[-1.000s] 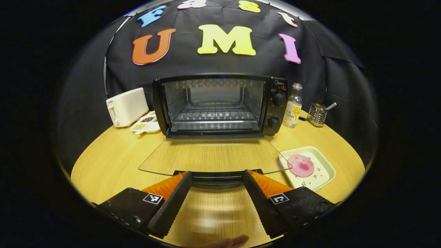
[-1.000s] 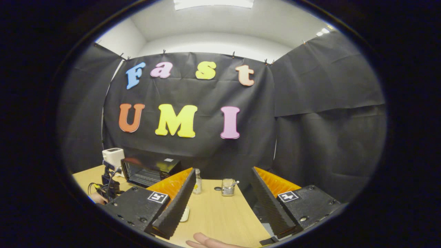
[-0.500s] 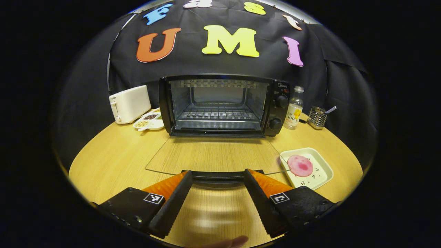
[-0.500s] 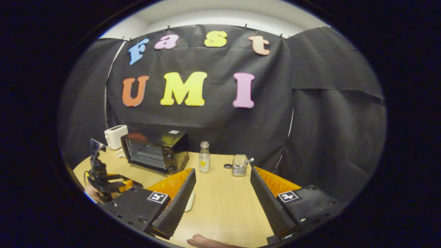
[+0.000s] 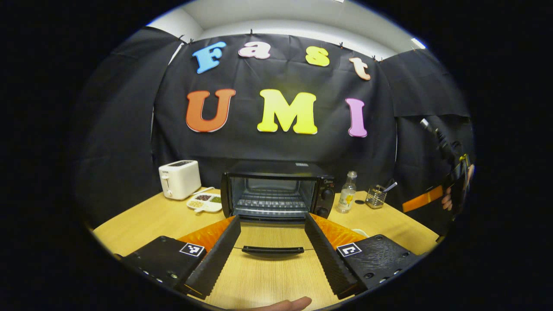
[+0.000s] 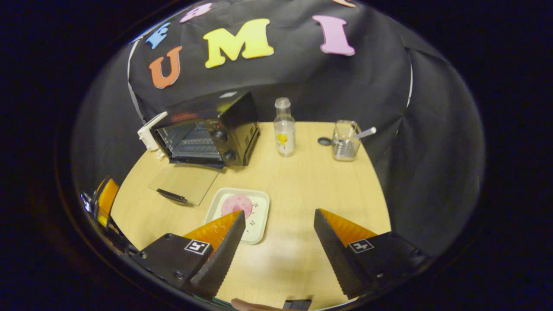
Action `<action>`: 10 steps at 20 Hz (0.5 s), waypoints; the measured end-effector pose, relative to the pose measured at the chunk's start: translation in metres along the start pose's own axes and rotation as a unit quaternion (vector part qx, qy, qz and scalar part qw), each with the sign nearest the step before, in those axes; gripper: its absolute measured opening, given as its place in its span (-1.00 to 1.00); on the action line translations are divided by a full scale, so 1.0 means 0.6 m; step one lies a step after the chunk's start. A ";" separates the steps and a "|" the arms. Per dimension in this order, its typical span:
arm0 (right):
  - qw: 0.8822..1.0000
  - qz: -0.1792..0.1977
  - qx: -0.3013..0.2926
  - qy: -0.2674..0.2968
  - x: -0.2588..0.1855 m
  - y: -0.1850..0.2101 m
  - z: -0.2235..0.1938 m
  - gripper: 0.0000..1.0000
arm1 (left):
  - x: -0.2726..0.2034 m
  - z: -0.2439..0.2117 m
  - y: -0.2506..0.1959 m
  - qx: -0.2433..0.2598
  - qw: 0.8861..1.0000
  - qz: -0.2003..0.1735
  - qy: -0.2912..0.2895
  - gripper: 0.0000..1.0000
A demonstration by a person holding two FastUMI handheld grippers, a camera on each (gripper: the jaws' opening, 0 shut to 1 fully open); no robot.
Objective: Open the electric oven with the left hand, put the food in, and close the electric oven.
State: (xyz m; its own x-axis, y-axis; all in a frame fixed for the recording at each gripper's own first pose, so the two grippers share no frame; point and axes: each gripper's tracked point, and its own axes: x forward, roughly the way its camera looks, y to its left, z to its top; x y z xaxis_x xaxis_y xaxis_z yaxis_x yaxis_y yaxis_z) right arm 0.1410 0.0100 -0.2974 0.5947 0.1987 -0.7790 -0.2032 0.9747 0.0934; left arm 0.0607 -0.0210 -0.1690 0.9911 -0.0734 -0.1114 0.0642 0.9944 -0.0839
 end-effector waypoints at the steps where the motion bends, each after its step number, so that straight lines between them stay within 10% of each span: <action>1: 1.000 0.005 0.010 0.024 0.029 -0.002 -0.012 1.00 | -0.011 0.015 0.007 0.004 1.000 0.007 -0.013 0.90; 10: 0.976 0.072 0.073 0.192 0.186 0.047 -0.079 0.29 | -0.069 0.091 0.054 0.012 0.997 0.043 -0.064 0.91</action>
State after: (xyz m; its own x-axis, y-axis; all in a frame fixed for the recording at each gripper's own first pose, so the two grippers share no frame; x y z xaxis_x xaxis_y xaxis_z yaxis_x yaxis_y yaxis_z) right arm 0.1647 0.0549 -0.4114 0.2268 0.3086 -0.9237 -0.1339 0.9493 0.2843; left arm 0.0282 0.0184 -0.1127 0.9997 0.0212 0.0105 -0.0206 0.9983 -0.0550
